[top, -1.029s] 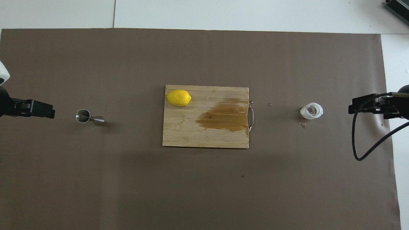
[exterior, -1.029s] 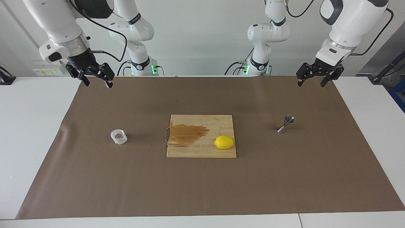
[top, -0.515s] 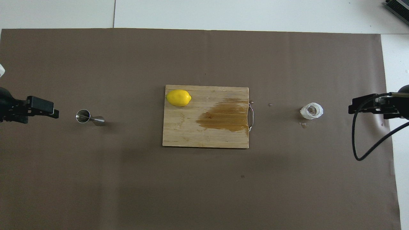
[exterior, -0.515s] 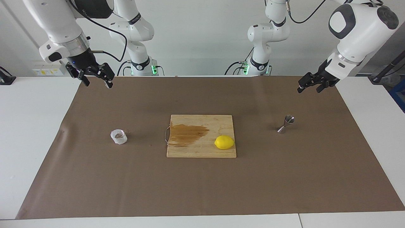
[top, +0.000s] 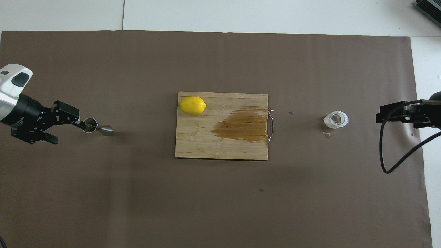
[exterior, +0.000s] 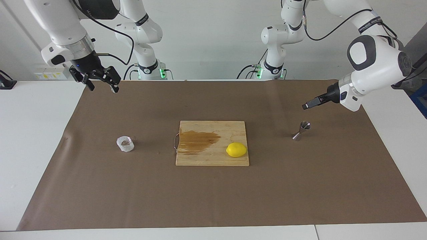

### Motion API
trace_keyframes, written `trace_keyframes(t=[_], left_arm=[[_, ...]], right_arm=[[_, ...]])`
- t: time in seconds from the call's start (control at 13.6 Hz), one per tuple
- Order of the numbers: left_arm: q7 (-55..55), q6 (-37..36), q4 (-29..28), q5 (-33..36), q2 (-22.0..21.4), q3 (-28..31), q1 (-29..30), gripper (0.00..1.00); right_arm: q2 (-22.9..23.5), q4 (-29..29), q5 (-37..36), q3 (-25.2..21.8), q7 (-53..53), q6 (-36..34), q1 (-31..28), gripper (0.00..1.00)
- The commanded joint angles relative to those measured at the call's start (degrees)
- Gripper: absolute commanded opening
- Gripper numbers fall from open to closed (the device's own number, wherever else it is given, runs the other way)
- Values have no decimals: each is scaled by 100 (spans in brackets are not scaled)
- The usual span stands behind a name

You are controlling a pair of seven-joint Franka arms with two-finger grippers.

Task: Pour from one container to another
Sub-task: 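Move the open left gripper toward the small steel cup, then close the left gripper around the steel cup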

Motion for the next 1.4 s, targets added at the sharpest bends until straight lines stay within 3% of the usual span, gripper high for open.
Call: trace_keyframes(t=[0.0, 0.37, 0.81, 1.18, 1.32], left_arm=[[-315, -556, 56, -407, 250, -23, 307, 100], [-1342, -1102, 205, -1285, 830, -32, 710, 100], [-2151, -1024, 258, -2578, 1393, -15, 1116, 100], [-2829, -717, 197, -2965, 1481, -15, 1248, 100], [-2874, -707, 258, -3106, 1726, -23, 1344, 100]], right_arm=[[-130, -132, 123, 16, -80, 28, -47, 100], [-121, -132, 123, 16, -80, 28, -47, 100], [-130, -132, 123, 16, -80, 19, -47, 100], [-130, -132, 123, 16, -80, 19, -47, 100], [-121, -132, 123, 16, -80, 28, -47, 100]])
